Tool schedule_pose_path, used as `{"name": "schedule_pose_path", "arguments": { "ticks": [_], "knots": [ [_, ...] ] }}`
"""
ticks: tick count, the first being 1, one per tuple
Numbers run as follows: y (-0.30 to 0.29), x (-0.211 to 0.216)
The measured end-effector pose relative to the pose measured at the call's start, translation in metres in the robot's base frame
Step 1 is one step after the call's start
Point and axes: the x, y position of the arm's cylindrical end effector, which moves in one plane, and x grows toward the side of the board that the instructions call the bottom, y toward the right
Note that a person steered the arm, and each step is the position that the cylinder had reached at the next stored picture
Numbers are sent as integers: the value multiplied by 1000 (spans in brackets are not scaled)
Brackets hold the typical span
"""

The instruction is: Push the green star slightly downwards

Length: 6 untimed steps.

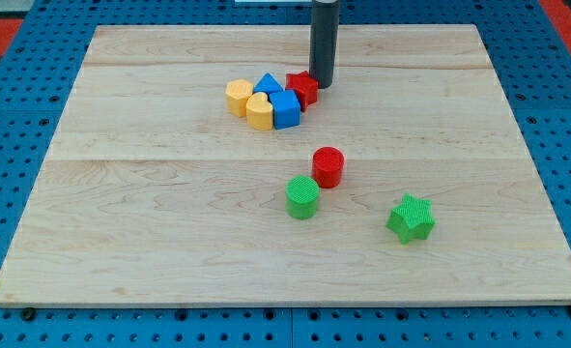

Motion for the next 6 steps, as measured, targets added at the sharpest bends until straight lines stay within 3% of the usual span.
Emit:
{"name": "schedule_pose_path", "arguments": {
  "ticks": [1, 2, 3, 6],
  "knots": [
    [66, -9],
    [128, 22],
    [159, 84],
    [65, 209]
  ]
}}
